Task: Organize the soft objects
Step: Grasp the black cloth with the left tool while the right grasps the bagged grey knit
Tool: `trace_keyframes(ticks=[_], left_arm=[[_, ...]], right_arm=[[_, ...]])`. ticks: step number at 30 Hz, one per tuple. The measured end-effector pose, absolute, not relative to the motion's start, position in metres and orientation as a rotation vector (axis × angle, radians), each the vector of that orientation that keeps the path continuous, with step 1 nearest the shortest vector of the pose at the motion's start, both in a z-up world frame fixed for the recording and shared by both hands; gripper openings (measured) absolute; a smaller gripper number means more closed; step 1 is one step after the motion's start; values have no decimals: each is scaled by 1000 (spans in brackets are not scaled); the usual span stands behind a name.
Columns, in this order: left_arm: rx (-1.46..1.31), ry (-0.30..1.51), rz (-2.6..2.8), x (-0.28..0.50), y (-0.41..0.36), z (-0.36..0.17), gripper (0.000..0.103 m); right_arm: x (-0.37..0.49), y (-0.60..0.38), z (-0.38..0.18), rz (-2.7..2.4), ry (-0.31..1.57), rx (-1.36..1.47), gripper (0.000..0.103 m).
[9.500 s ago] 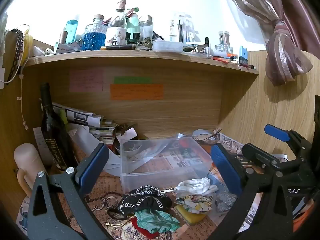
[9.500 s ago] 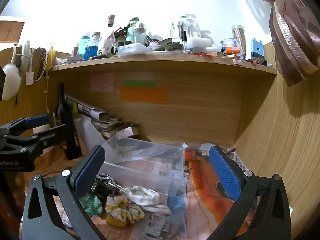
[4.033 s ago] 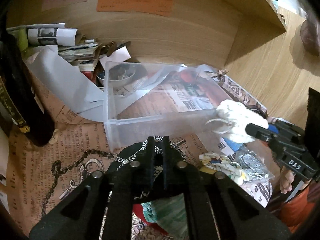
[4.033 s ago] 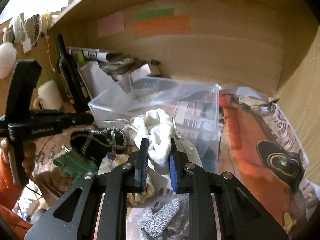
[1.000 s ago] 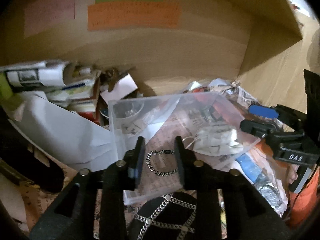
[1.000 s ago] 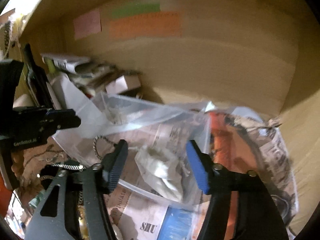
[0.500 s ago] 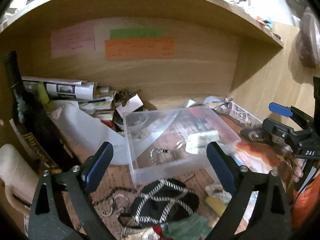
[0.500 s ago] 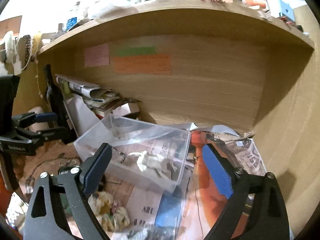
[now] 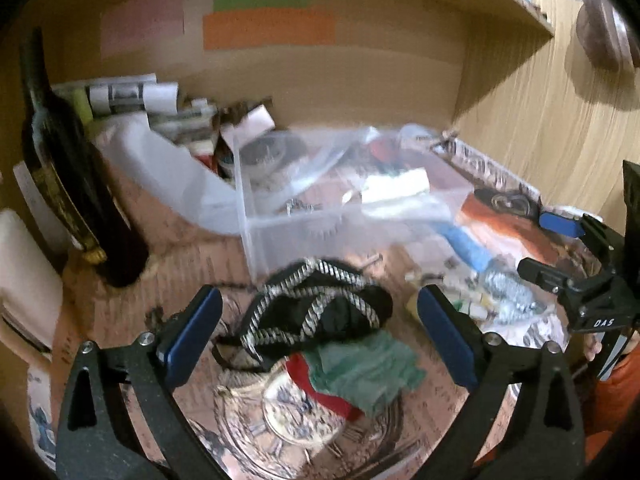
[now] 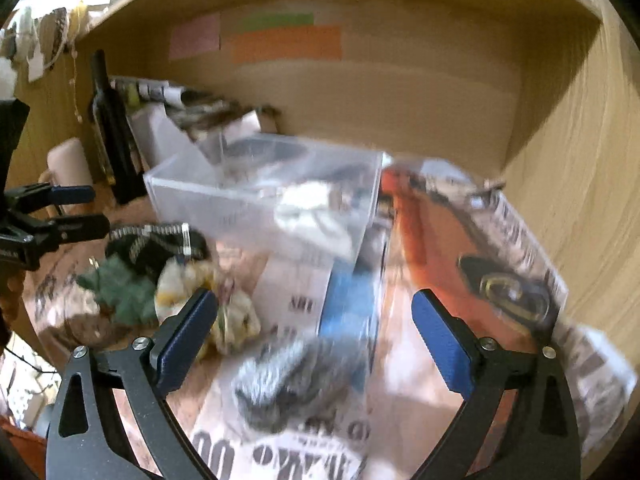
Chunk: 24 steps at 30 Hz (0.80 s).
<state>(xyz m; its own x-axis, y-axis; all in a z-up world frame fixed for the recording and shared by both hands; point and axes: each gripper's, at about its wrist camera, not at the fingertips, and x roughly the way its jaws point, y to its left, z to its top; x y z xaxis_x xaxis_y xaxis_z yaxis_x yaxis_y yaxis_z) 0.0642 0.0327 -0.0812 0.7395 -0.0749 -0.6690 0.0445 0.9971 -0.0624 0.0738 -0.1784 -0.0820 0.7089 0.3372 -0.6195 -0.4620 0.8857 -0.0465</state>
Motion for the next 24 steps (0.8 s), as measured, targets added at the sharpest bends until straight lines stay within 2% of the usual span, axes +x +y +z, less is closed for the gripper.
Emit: trace_keyframes(ticks=[4,6,8,11,15,17,21,24], left_arm=[[-54,783,-80,66,29,-97,99],[-53,800,-82,70,27,-104,99],[-61,818,-79,76,27,-109,99],[-91,854,-75,89,30,-119,99],[-119,877,-59,102,33,-129,99],[-130,878,-59,106,34,-132,99],[-144,858,-53,111,35,-131,98],[-148,853,-55,111,36,-130,86]], right_arm=[[71,-185,-101,450,709,-171,96],[70,-188,-108,449,729,-161,91],[72,-189,-114,461,761,-147,75],[73,-192,-119,490,792,-113,61],[71,-193,-119,498,785,-104,50],[72,-194,-118,494,782,-105,40],[74,-197,-116,498,776,-85,31],[75,-199,-114,495,766,-79,26]])
